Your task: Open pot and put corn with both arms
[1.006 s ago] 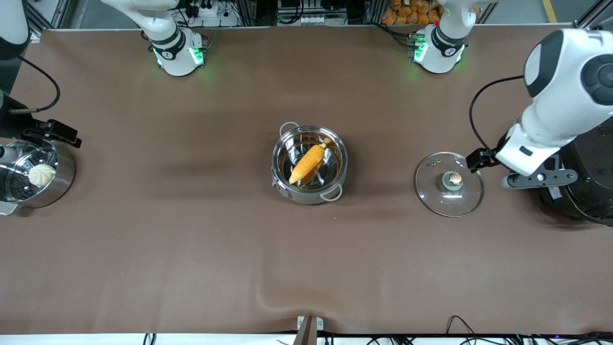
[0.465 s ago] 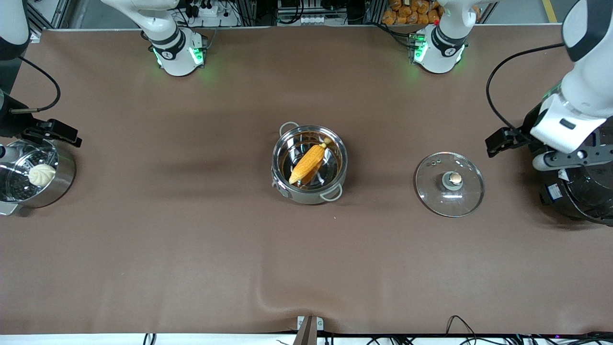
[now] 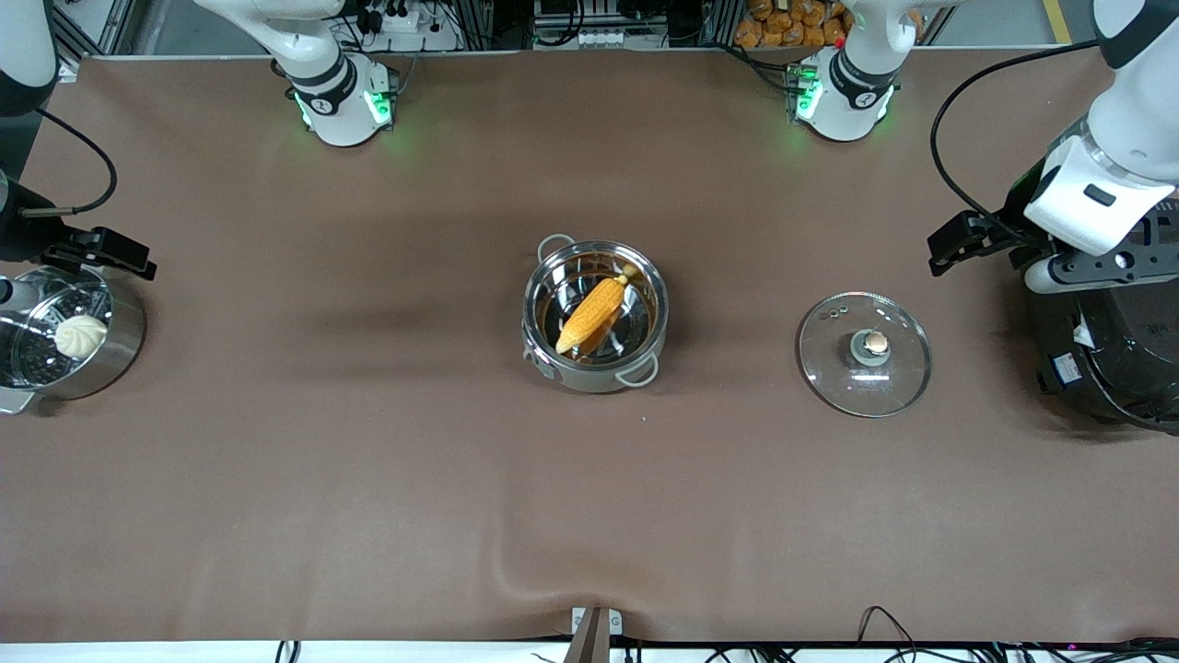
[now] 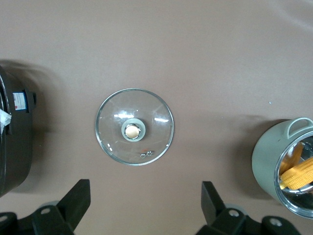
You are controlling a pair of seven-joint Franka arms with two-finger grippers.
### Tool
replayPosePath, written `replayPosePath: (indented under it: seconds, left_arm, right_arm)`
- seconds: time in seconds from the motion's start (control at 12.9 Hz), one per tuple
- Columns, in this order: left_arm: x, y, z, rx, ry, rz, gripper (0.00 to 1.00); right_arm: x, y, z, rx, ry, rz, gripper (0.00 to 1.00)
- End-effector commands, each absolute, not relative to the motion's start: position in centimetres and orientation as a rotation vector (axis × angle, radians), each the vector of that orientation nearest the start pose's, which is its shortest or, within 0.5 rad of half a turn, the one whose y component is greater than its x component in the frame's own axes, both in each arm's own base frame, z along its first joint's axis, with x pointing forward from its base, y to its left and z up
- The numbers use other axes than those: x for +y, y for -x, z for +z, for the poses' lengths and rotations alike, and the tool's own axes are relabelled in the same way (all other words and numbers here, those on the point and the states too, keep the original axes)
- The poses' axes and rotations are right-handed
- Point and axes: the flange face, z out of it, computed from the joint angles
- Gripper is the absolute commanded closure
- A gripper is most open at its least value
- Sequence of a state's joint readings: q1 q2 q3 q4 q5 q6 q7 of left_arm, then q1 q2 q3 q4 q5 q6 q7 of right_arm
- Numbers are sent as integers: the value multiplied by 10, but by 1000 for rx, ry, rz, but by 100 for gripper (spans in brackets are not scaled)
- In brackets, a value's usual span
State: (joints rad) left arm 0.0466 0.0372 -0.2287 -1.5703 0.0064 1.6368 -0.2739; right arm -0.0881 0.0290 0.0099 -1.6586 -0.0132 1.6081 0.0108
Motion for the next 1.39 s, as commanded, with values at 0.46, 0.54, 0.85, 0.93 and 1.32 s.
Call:
replayPosePath:
  seconds: [0.46, 0.54, 0.85, 0.93, 1.32]
  left_arm:
    - [-87, -553, 623, -39, 3143, 44, 0]
    - [-84, -551, 622, 26, 3139, 69, 0]
    - [-76, -550, 624, 15, 3138, 79, 0]
    - [-70, -551, 627, -2, 3139, 67, 0]
    - [-59, -551, 628, -32, 3133, 83, 0]
  right_arm:
    - [-46, -551, 575, 137, 3140, 133, 0]
    - [-46, -551, 575, 137, 3139, 133, 0]
    - [-46, -552, 573, 134, 3138, 140, 0]
    - [-46, -552, 573, 134, 3138, 140, 0]
    - [-46, -553, 577, 134, 3139, 145, 0]
